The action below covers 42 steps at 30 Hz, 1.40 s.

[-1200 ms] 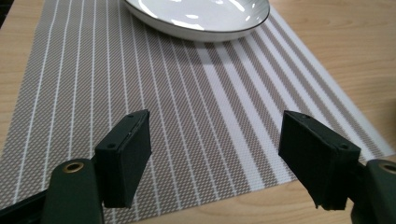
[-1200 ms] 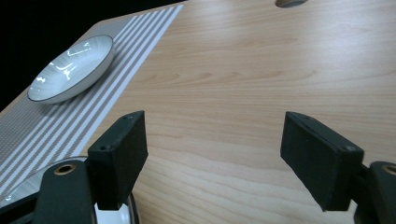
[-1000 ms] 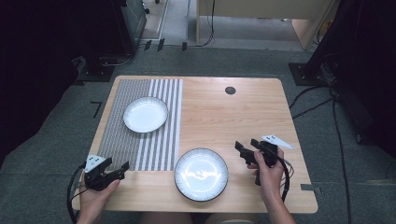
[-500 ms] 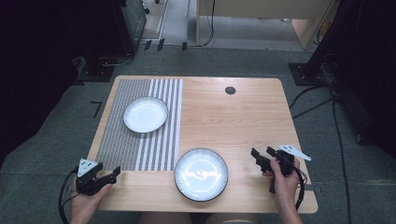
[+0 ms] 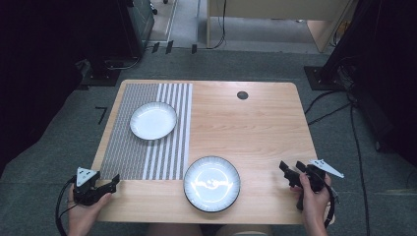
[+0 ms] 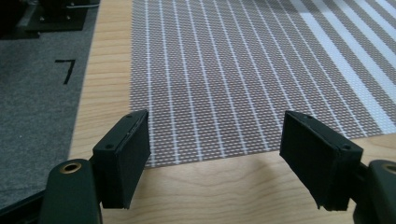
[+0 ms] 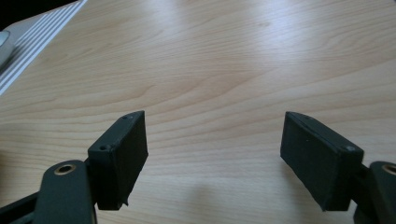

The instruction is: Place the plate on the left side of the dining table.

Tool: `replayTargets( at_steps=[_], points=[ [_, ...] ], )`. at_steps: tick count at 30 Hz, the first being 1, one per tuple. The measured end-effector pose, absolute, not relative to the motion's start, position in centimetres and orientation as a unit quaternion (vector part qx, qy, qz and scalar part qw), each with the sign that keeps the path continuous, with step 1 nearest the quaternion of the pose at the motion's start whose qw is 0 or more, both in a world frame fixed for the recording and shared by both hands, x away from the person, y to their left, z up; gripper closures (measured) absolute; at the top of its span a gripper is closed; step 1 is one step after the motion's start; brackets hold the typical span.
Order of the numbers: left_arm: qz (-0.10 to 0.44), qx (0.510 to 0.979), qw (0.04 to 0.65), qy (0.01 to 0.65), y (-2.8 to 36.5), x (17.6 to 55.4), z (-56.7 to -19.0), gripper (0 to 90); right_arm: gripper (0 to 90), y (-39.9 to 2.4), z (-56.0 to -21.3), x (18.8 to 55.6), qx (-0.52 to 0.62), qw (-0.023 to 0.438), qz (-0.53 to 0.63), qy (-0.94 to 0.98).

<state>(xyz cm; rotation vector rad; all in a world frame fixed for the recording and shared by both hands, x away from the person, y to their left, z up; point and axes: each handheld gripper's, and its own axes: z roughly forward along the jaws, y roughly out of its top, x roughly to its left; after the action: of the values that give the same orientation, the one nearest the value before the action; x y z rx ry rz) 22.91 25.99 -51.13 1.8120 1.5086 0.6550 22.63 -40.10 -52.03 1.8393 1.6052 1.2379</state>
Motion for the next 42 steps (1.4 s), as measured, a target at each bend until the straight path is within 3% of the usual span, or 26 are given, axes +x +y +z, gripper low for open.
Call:
replayTargets(
  at_steps=[17, 27, 42],
  points=[
    [0.253, 0.705, 0.318, 0.582, 26.3, 23.4, -51.6, 23.1, 22.6, -43.1, -52.4, 21.0, 0.69, 0.217, 0.398, 0.564],
    [0.259, 0.709, 0.312, 0.577, 26.2, 23.4, -51.7, 21.7, 20.5, -42.4, -52.4, 20.7, 0.676, 0.249, 0.345, 0.602],
    [0.26, 0.707, 0.312, 0.578, 26.1, 23.4, -51.7, 21.2, 16.5, -41.6, -52.4, 20.9, 0.661, 0.261, 0.318, 0.627]
  ],
)
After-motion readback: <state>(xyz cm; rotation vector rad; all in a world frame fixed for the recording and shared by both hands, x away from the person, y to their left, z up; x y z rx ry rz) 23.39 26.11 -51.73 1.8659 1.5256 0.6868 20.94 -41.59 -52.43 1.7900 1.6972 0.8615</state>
